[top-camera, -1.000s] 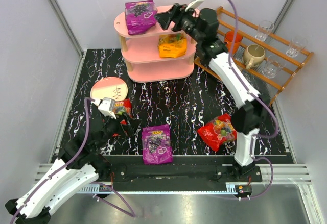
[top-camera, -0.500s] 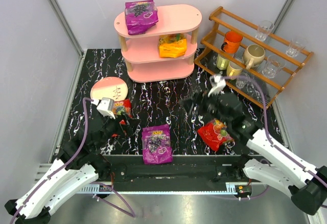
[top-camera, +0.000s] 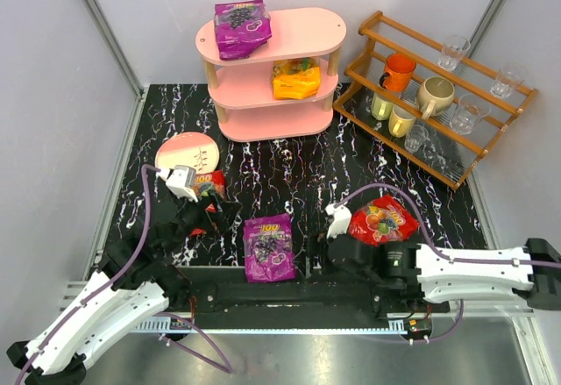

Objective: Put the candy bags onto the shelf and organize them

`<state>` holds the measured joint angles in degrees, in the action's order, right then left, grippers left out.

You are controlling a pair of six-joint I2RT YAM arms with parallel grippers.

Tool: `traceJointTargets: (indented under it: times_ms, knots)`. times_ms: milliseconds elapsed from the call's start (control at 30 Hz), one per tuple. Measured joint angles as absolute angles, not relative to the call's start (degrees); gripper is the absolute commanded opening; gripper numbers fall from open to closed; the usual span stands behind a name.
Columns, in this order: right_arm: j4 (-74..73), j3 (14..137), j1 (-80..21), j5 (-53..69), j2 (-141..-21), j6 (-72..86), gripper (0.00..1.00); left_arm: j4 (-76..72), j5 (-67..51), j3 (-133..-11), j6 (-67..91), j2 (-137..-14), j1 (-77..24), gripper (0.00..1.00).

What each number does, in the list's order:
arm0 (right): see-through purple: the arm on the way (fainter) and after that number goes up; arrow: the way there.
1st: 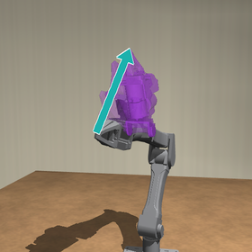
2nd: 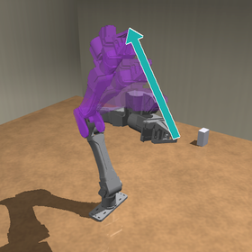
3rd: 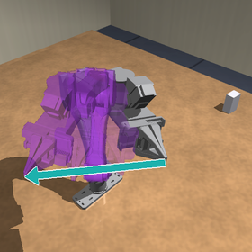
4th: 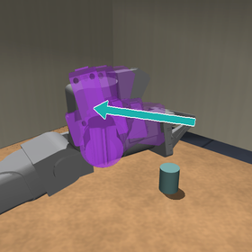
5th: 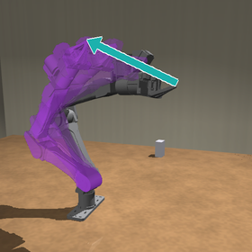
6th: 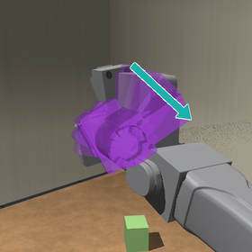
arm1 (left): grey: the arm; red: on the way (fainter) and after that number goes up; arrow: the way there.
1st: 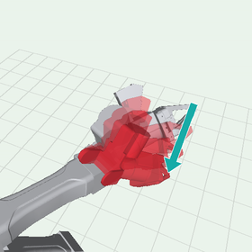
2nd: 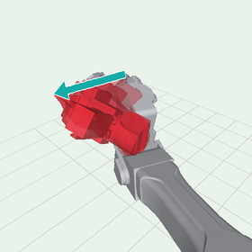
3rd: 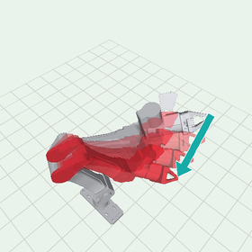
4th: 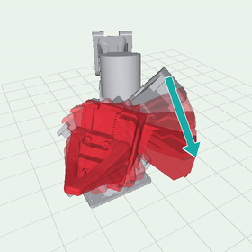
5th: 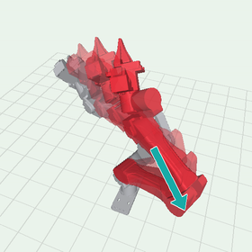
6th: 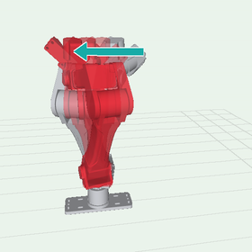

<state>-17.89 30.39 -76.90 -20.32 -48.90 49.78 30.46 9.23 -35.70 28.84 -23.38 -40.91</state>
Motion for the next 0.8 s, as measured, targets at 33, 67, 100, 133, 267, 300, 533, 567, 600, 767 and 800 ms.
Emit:
traceJointTargets:
  times_ms: [33, 67, 100, 133, 267, 300, 533, 567, 600, 767, 800]
  knots:
    - [-17.80, 30.39, -79.13, -22.00, -50.41, 51.20, 0.95, 30.55, 9.19, -35.94, 28.99, -23.35, -40.91, 0.99]
    - [-17.54, 30.39, -81.17, -23.86, -51.79, 52.62, 0.95, 30.52, 9.17, -36.07, 29.06, -23.33, -40.91, 0.99]
    - [-17.04, 30.35, -82.67, -25.63, -52.73, 53.91, 0.95, 30.72, 9.17, -36.16, 29.23, -23.18, -40.91, 0.99]
    - [-16.19, 30.26, -83.83, -27.14, -53.36, 55.05, 0.95, 30.98, 9.10, -36.23, 29.41, -22.92, -40.91, 0.99]
    - [-12.84, 30.11, -85.76, -30.52, -55.35, 58.11, 0.95, 32.27, 9.15, -36.29, 30.09, -20.69, -40.91, 0.99]
    - [-11.84, 29.98, -85.78, -30.87, -56.01, 58.63, 0.94, 32.71, 9.19, -36.29, 30.22, -20.14, -40.91, 0.99]
    - [-5.32, 28.34, -85.91, -30.98, -61.08, 61.14, 0.83, 34.46, 9.39, -36.29, 31.31, -18.11, -40.91, 0.99]
    - [-4.40, 28.08, -85.91, -30.94, -61.91, 61.43, 0.77, 34.44, 9.39, -36.29, 31.40, -18.11, -40.91, 0.99]
    - [-2.66, 27.49, -85.91, -30.85, -63.00, 61.87, 0.75, 34.46, 9.39, -36.29, 31.51, -18.11, -40.91, 0.99]
    - [3.27, 26.39, -85.86, -28.27, -71.20, 63.42, 0.43, 34.37, 9.34, -36.29, 31.64, -18.28, -40.91, 0.99]
    - [4.60, 26.37, -85.84, -27.27, -72.60, 63.53, 0.32, 34.37, 9.34, -36.29, 31.64, -18.41, -40.91, 0.99]
